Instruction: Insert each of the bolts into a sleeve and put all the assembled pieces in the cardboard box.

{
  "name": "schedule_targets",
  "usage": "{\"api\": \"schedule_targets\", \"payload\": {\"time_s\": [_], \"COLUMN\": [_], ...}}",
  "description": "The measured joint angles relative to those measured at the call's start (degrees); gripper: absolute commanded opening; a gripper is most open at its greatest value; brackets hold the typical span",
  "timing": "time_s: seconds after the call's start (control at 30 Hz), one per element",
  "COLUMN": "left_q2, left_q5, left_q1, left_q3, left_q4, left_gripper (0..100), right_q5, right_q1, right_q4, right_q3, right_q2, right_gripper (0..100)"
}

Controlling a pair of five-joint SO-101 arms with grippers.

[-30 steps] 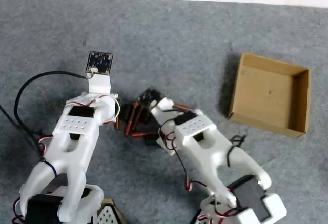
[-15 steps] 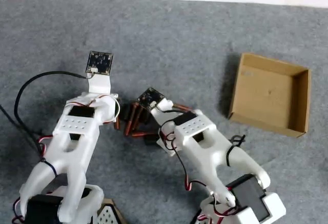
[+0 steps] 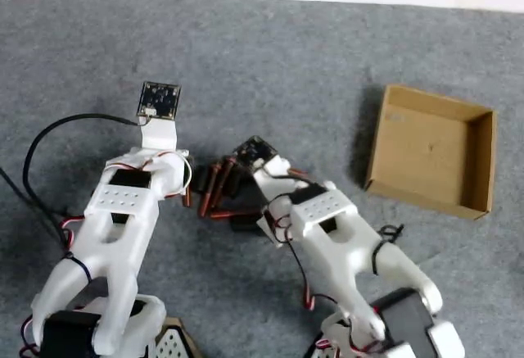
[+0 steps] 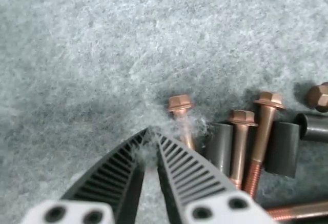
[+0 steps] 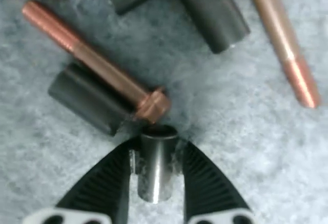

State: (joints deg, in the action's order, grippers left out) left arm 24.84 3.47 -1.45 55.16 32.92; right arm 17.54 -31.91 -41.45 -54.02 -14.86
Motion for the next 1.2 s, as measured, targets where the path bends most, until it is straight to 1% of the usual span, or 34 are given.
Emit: {"api": "schedule_targets", "payload": {"time_s": [0.2,0.4,0.47,0.57,0.67,0.77,0.83,0.97,1.1,1.2], "left_q2": [0.0,0.0,0.0,-0.18,-5.19,-14.24,-20.84,-33.14,-40.44,-43.69], "left_q5": [0.0,0.0,0.0,0.0,0.0,0.0,0.18,0.18,0.18,0.18], "left_q1": [0.0,0.0,0.0,0.0,-0.09,0.0,0.18,1.23,1.49,1.49], "left_q3": [0.0,0.0,0.0,0.0,-0.7,-6.59,-12.48,-25.76,-36.31,-41.23], "left_q4": [0.0,0.0,0.0,-1.76,-3.34,-3.08,0.18,11.08,20.04,24.53], "left_gripper": [1,1,5,13,12,12,12,12,12,12], "right_q5": [-1.41,-1.76,-1.76,-1.76,-1.76,-1.76,-1.76,-1.76,-1.76,-1.76], "right_q1": [0.7,2.02,2.2,2.2,2.2,2.2,2.2,2.2,2.2,2.2], "right_q4": [7.21,8.26,8.26,8.26,8.26,8.26,8.26,8.26,8.26,8.26], "right_q3": [-15.56,-27.52,-30.68,-34.81,-37.71,-39.74,-40.09,-40.09,-40.09,-40.09], "right_q2": [-20.92,-45.01,-52.04,-61.01,-68.04,-72.26,-73.32,-74.02,-74.02,-74.02], "right_gripper": [0.4,0.4,0.4,0.4,0.4,0.4,0.4,0.4,0.4,0.4]}}
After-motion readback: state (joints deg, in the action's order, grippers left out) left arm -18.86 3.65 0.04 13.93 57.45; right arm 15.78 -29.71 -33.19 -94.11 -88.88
